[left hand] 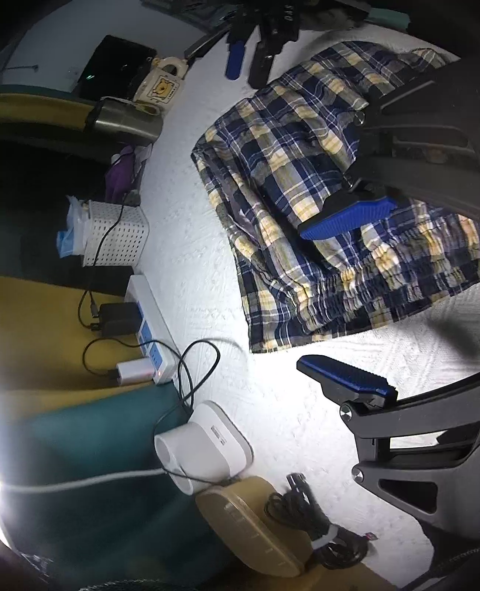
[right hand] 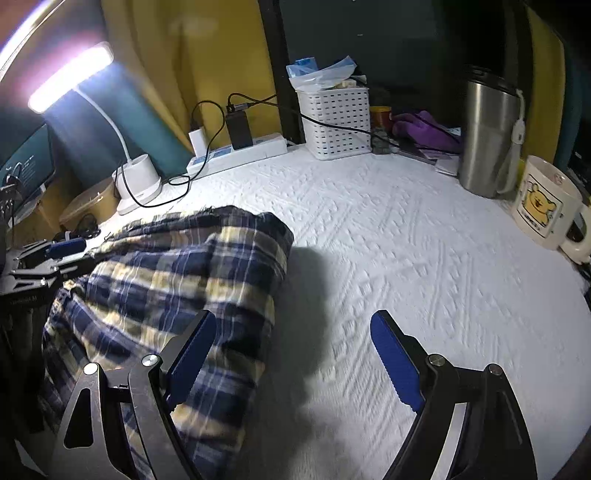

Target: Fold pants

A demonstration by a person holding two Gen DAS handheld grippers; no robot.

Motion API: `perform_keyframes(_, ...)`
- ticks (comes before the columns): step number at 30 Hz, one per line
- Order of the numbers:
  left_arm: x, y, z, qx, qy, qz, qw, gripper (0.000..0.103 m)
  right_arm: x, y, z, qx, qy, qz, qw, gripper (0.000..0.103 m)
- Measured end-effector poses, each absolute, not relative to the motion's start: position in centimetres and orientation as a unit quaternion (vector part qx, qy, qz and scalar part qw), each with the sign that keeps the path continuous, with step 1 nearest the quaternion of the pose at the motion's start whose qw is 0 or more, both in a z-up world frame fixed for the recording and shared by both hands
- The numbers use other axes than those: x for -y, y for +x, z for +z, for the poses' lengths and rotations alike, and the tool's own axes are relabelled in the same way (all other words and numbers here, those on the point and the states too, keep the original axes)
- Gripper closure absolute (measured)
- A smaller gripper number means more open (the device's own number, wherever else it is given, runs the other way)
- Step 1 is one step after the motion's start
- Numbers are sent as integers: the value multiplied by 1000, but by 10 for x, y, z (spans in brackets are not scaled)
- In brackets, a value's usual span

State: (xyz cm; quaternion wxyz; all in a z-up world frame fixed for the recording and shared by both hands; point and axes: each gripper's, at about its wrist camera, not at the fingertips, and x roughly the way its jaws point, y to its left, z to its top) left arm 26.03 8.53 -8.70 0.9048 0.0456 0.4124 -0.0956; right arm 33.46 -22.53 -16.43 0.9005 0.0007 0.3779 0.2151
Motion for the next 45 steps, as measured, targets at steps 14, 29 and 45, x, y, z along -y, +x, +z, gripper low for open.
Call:
perform_keyframes(14,-79,274,-105,-431,49,-125,892,45,199,362,-171,-381,-18,259,887,35)
perform_keyframes(29,-77,289,-104,-409,35,-137,902,79,177,400,-184,-403,10,313,860,89)
perform_keyframes(45,-84,322,-109,-398,30,-99,911,80,170,429,-189,-409,6,262,874,87)
